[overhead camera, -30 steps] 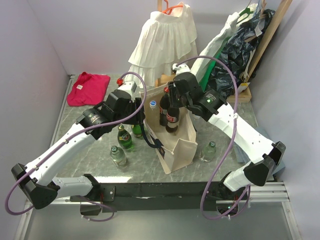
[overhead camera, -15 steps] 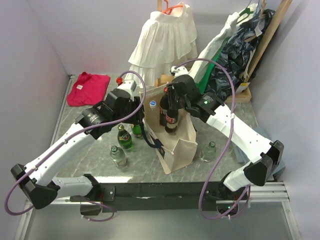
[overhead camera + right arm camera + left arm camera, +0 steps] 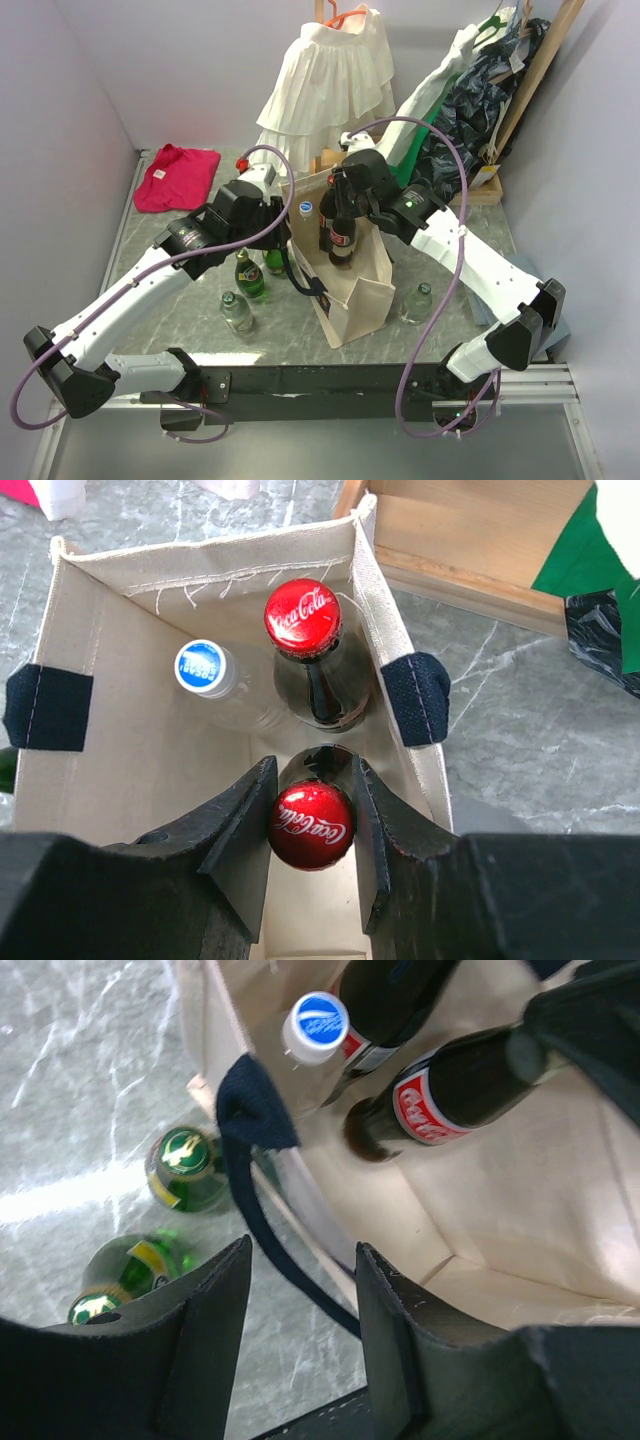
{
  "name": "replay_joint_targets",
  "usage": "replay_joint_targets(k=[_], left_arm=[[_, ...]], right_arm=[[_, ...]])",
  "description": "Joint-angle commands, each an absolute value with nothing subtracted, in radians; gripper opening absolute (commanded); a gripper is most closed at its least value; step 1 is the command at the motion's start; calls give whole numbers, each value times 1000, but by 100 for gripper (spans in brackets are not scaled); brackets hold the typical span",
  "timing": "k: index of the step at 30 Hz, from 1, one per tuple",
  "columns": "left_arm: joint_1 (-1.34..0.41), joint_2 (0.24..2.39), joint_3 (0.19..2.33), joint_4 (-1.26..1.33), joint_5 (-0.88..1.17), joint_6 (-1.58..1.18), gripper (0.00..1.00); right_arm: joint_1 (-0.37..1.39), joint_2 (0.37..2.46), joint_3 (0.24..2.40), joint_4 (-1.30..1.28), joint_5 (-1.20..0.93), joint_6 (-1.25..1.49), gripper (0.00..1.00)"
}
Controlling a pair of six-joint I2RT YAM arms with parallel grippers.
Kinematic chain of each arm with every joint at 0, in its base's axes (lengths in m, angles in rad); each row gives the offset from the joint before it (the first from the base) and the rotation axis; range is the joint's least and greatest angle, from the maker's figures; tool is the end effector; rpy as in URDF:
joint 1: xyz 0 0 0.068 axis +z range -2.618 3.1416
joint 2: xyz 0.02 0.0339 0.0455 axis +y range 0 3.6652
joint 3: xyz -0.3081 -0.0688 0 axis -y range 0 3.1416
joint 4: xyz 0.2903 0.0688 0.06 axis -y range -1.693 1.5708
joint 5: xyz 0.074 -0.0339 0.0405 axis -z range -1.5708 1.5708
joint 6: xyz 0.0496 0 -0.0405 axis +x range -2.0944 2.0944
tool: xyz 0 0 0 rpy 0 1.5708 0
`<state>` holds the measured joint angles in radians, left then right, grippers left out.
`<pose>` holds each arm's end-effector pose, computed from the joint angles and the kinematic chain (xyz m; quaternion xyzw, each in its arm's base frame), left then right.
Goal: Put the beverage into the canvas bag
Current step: Place the drink in the canvas bag.
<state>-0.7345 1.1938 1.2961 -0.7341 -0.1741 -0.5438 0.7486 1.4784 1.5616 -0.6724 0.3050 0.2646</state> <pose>0.2198 -0.1869 0.4167 0.0454 0.8881 -0.2066 0.4080 0.2862 0.2455 0.4368 -0.1394 0.8635 0.1089 0.4724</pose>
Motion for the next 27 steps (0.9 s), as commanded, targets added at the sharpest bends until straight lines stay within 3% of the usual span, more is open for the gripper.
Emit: replay_joint_targets(k=[1,19,22,27], left_arm=[[-735,1177,1298,-650,-123,-552,52],[-735,1223,1256,-650,-132,-558,47],[-735,1236,1255,-660,-133,-557,39],[-736,1236,1269,-680,-138,-551,16]], right_arm=[[753,1454,1594,-511,322,270,0],[755,1473,1560,-499,328,268,0],[755,1471,1555,-495,328,268,0],[755,1471,1543,-489,337,267,0]])
